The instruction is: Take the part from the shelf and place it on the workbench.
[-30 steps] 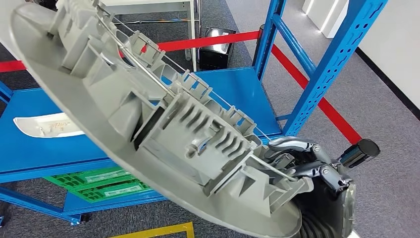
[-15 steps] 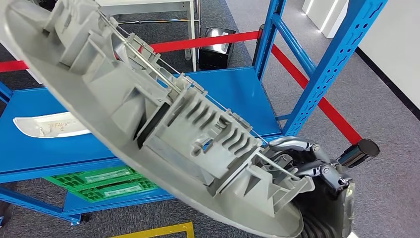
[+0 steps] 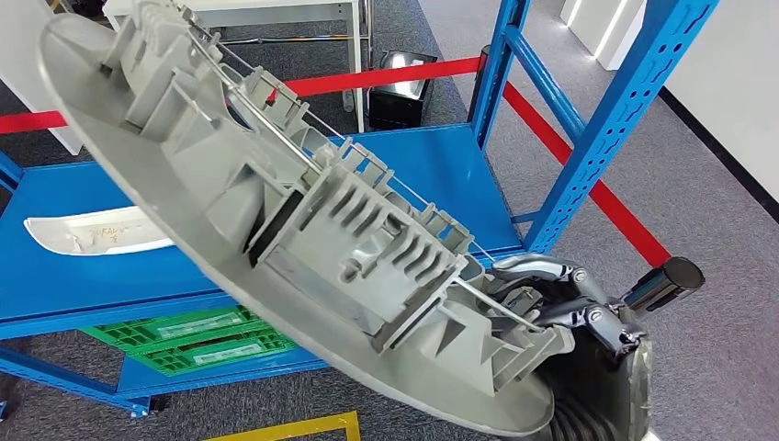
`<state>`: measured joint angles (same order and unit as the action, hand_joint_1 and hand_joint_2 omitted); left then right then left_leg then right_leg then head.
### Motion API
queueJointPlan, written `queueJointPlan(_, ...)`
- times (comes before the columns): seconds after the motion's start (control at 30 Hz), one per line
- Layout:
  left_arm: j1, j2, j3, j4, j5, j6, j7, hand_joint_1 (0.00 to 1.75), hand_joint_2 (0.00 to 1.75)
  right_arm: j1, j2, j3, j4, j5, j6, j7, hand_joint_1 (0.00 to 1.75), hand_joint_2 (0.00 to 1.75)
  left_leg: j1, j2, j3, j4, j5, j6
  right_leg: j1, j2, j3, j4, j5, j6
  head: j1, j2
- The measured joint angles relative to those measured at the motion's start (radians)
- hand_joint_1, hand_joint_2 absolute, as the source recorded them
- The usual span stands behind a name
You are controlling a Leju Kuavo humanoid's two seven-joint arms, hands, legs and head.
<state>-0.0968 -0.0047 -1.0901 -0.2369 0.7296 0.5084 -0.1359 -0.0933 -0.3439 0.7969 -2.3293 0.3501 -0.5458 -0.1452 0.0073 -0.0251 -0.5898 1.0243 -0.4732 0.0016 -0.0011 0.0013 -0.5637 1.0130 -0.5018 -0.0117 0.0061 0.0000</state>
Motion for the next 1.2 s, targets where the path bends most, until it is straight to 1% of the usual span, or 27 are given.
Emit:
queueJointPlan(0.53, -0.001, -0.002, 0.0, 0.0, -0.007, -0.017, 0.007, 0.0, 1.75, 0.002, 0.0, -0.002, 0.001, 0.026, -0.01, 0.044, 1.75, 1.75, 0.0, 0.0, 0.0, 0.0, 0.0, 0.0, 0.0, 0.0, 0.0, 0.0, 0.0, 0.0, 0.0, 0.0)
queueJointPlan(0.73, -0.001, -0.001, -0.001, 0.0, -0.008, -0.017, 0.01, 0.0, 1.75, 0.003, 0.0, -0.002, 0.009, 0.029, -0.013, 0.049, 1.75, 1.75, -0.004, 0.0, 0.0, 0.001, -0.001, 0.001, -0.004, 0.0, 0.0, -0.001, 0.001, 0.002, 0.0, 0.0)
queueJointPlan(0.87, -0.001, 0.0, -0.001, 0.0, -0.008, -0.018, 0.014, 0.0, 1.75, 0.004, 0.0, -0.002, 0.012, 0.029, -0.014, 0.053, 1.75, 1.75, -0.009, 0.0, 0.0, 0.002, -0.003, 0.005, -0.009, 0.0, 0.0, -0.001, 0.001, 0.006, 0.0, 0.0)
queueJointPlan(0.93, -0.002, 0.0, -0.001, 0.0, -0.008, -0.018, 0.015, 0.0, 1.75, 0.005, 0.001, -0.002, 0.012, 0.03, -0.014, 0.058, 1.75, 1.75, -0.012, 0.0, 0.0, 0.002, -0.001, 0.01, -0.012, 0.0, 0.0, -0.003, 0.004, 0.012, 0.0, 0.0)
queueJointPlan(1.0, -0.002, -0.001, -0.001, 0.0, -0.008, -0.018, 0.016, 0.0, 1.75, 0.007, 0.001, -0.002, 0.012, 0.03, -0.015, 0.064, 1.75, 1.75, -0.009, 0.002, 0.001, -0.005, 0.007, 0.018, -0.013, 0.001, 0.0, -0.001, 0.001, 0.018, 0.0, 0.0)
queueJointPlan(1.03, -0.003, -0.001, -0.001, 0.0, -0.009, -0.018, 0.016, 0.0, 1.75, 0.008, 0.001, -0.003, 0.012, 0.03, -0.015, 0.066, 1.75, 1.75, -0.007, 0.003, 0.001, -0.011, 0.011, 0.022, -0.013, 0.001, -0.006, 0.013, -0.013, 0.021, 0.001, 0.0)
queueJointPlan(1.07, -0.005, -0.002, -0.001, 0.0, -0.009, -0.018, 0.016, 0.0, 1.75, 0.009, 0.001, -0.003, 0.012, 0.031, -0.016, 0.067, 1.75, 1.75, -0.003, 0.004, 0.001, -0.017, 0.016, 0.026, -0.013, 0.001, -0.02, 0.049, -0.041, 0.023, 0.004, 0.0)
queueJointPlan(1.13, -0.006, -0.003, -0.001, 0.0, -0.009, -0.021, 0.017, 0.0, 1.75, 0.012, 0.001, -0.004, 0.014, 0.031, -0.017, 0.069, 1.75, 1.75, -0.001, 0.005, -0.003, -0.019, 0.02, 0.028, -0.015, 0.001, -0.068, 0.168, -0.112, 0.026, 0.011, 0.0)
queueJointPlan(1.17, -0.006, -0.003, -0.001, 0.0, -0.009, -0.023, 0.018, 0.0, 1.75, 0.013, 0.001, -0.004, 0.015, 0.031, -0.017, 0.07, 1.75, 1.75, -0.001, 0.006, -0.005, -0.018, 0.021, 0.028, -0.016, 0.001, -0.09, 0.226, -0.138, 0.028, 0.014, 0.0)
queueJointPlan(1.2, -0.006, -0.003, -0.001, 0.0, -0.009, -0.026, 0.019, 0.0, 1.75, 0.015, 0.001, -0.004, 0.016, 0.031, -0.017, 0.072, 1.75, 1.75, -0.001, 0.006, -0.008, -0.016, 0.022, 0.026, -0.017, 0.001, -0.101, 0.259, -0.145, 0.029, 0.015, 0.0)
